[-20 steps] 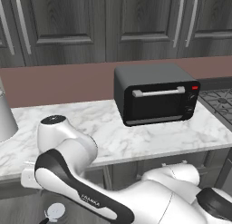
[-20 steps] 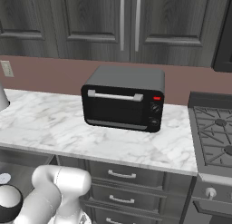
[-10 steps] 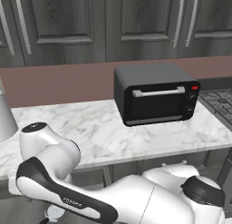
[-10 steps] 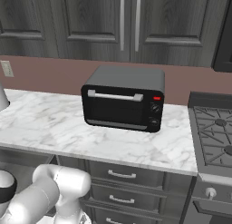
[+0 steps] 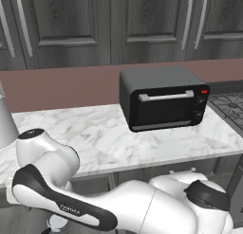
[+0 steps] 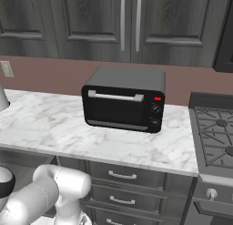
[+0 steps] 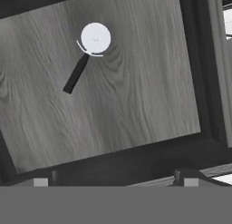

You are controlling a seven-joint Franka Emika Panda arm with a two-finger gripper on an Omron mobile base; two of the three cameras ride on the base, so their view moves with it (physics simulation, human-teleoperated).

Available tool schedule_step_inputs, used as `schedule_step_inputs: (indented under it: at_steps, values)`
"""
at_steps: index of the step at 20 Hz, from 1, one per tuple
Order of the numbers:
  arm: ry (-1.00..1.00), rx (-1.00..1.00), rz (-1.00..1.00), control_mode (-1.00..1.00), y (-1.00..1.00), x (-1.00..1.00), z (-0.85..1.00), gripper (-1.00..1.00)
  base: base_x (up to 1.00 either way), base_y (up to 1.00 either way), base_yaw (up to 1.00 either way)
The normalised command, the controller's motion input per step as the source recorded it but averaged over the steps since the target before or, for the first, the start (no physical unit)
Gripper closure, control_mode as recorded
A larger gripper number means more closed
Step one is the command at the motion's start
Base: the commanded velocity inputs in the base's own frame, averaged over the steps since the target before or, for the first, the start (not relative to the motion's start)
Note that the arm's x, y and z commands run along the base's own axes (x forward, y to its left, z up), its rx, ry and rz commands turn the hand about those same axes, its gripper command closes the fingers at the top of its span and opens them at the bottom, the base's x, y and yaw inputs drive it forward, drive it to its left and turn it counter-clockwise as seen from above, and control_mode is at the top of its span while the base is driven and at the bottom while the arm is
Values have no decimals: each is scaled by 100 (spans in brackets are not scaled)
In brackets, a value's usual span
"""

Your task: Take the pizza cutter from the drawer on the left and place it on the dining counter for cutting.

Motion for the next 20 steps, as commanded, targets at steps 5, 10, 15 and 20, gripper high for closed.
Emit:
schedule_step_inputs:
  at_steps: [5, 10, 15, 20]
  values:
    - [0, 0, 0, -100, 1, 12, -11, -100, 0, 0, 0]
    - [0, 0, 0, -100, 8, 12, -20, -100, 0, 0, 0]
    - [0, 0, 0, -100, 6, 15, -16, -100, 0, 0, 0]
    - [0, 0, 0, -100, 9, 20, -11, -100, 0, 0, 0]
